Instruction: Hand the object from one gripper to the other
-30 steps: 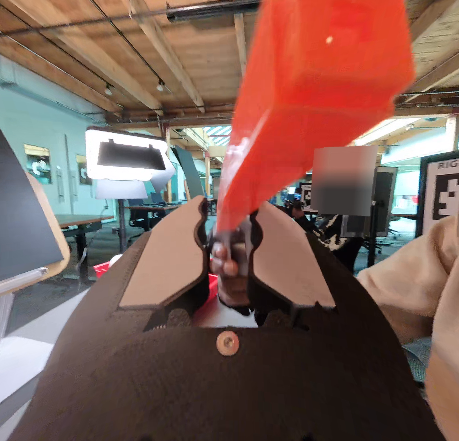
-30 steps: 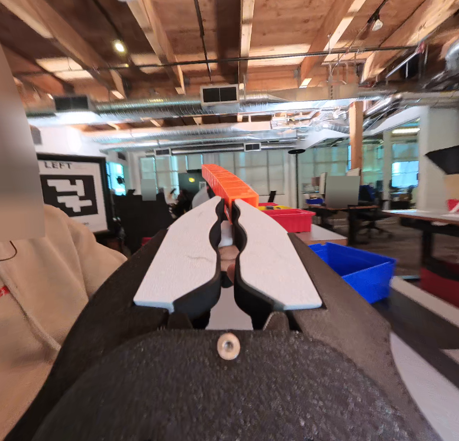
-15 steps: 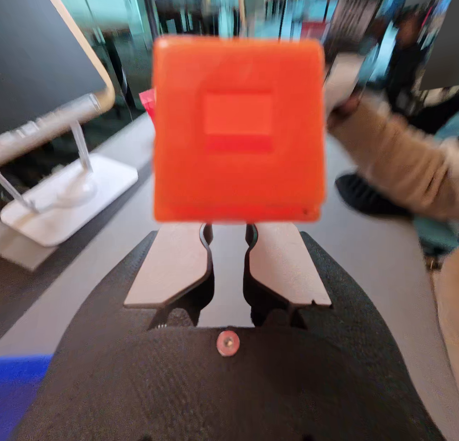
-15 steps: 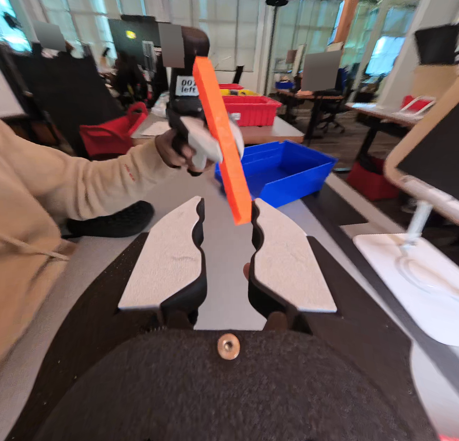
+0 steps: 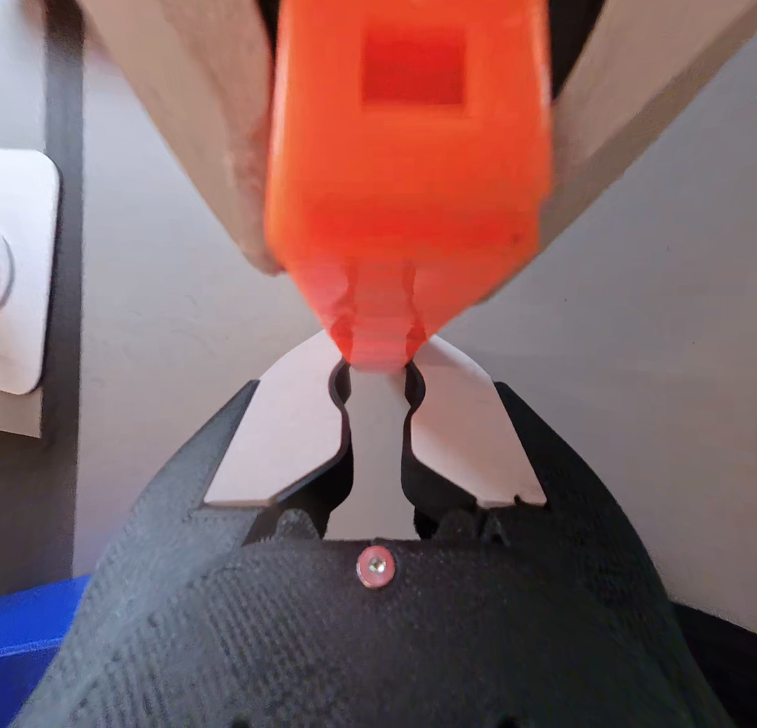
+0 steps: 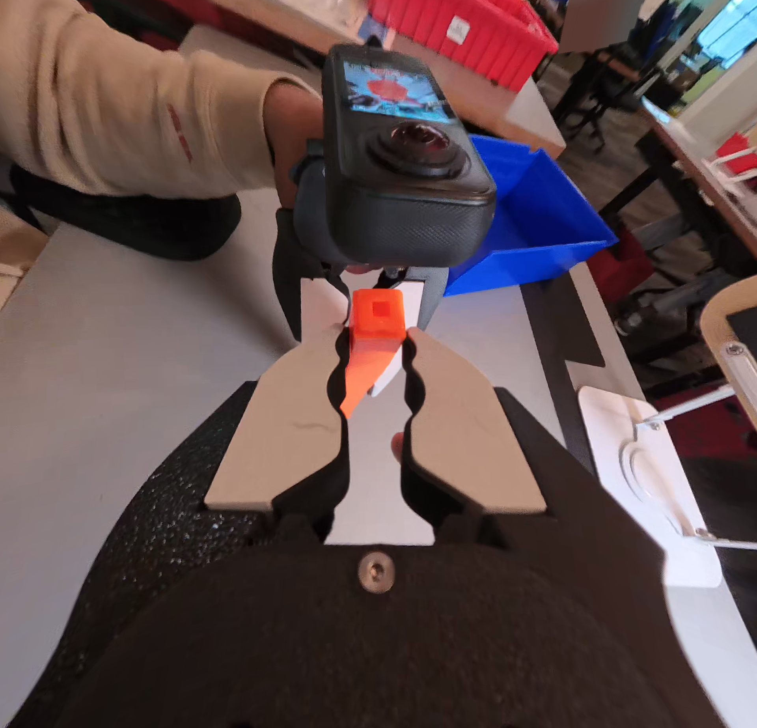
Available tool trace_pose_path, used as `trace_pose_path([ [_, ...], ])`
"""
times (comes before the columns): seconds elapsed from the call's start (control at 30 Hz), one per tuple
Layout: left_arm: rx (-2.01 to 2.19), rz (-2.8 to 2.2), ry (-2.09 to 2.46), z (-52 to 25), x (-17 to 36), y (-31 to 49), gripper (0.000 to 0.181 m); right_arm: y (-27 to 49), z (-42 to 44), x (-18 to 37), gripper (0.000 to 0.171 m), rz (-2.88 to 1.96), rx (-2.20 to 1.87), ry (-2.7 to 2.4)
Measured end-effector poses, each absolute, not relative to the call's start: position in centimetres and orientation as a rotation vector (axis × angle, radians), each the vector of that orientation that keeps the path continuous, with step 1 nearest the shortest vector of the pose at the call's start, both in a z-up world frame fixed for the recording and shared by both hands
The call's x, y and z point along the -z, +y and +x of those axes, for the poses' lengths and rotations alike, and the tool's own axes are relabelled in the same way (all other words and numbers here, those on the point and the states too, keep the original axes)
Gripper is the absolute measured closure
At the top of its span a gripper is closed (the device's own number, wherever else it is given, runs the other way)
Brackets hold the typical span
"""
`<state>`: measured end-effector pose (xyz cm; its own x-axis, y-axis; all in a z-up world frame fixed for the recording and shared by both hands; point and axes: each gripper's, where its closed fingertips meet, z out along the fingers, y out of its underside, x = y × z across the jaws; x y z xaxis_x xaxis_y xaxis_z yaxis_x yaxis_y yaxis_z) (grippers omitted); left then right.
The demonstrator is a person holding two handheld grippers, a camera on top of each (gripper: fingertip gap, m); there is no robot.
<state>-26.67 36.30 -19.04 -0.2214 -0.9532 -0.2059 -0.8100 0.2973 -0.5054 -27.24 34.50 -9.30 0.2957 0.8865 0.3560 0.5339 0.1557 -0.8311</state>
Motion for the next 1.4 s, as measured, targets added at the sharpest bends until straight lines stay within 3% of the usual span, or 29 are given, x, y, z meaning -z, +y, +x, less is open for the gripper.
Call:
trace_pose_path([
  [0.03,0.428,-1.534,2.061,-26.5,18.4,36.6,0.158,34.5,-27.3,8.9,0.147,-1.488,-0.427,-1.356],
  [0.27,1.040,-1.256,1.475,-27.0,6.9,39.2,0.131,34.2,-21.1,-3.2,0.149,-1.084,-0.675,-0.796],
  [0.4,1.438,-1.149,1.269,-27.2,4.1,38.7,0.127,33.1,-15.7,-8.0,0.149,-0.814,-0.976,-0.434],
  [0.47,1.566,-1.099,1.314,-26.3,4.6,36.8,0.124,33.2,-15.1,-8.1,0.149,-0.766,-1.083,-0.374],
  [0.57,1.730,-0.982,1.293,-26.2,3.1,34.6,0.154,33.7,-16.2,-7.4,0.149,-0.782,-1.143,-0.372],
  [0.6,1.702,-0.997,1.314,-26.1,3.1,34.4,0.157,33.8,-16.7,-7.0,0.149,-0.800,-1.139,-0.386],
  [1.0,1.365,-1.369,1.737,-28.8,7.2,34.4,0.158,35.4,-19.5,-2.3,0.149,-1.166,-1.349,-0.574],
  [1.4,1.391,-1.386,1.648,-27.4,8.7,36.2,0.158,36.4,-19.1,-1.7,0.148,-1.268,-1.057,-0.612],
])
